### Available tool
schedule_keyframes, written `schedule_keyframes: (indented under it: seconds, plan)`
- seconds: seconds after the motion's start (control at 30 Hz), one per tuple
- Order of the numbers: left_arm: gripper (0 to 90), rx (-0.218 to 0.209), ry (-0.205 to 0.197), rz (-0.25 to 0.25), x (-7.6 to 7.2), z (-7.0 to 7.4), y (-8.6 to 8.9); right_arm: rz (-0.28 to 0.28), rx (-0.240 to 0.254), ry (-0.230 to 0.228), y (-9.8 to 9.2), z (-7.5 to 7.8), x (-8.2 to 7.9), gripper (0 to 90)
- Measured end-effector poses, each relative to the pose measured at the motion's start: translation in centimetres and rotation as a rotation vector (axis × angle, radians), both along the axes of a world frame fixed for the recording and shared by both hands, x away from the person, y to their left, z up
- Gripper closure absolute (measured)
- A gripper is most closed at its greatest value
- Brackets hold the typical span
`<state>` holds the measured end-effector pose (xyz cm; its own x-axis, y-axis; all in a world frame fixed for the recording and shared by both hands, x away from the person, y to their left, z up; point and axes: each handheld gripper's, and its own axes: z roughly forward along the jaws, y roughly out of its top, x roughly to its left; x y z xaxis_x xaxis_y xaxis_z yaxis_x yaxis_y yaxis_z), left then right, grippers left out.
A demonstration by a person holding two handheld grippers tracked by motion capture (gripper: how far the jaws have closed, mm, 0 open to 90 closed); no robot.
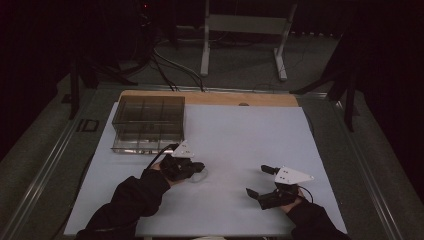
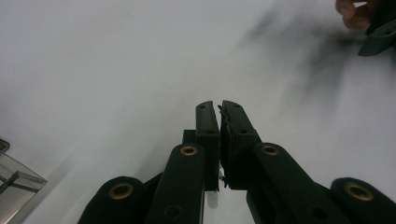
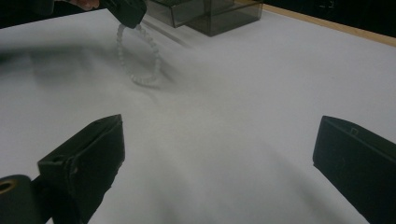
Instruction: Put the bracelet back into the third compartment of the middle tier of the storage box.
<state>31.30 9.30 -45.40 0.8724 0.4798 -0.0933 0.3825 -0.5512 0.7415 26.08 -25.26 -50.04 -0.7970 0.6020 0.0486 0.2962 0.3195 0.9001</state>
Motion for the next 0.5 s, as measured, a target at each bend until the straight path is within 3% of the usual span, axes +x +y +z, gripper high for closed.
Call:
schedule_keyframes:
  seconds: [0.5]
  plan:
    - [88.5, -0.017, -0.014, 0.022, 0.2, 1.5, 1.1, 0.0, -0.001, 0.001, 0.0, 0.0, 0.0, 2.2]
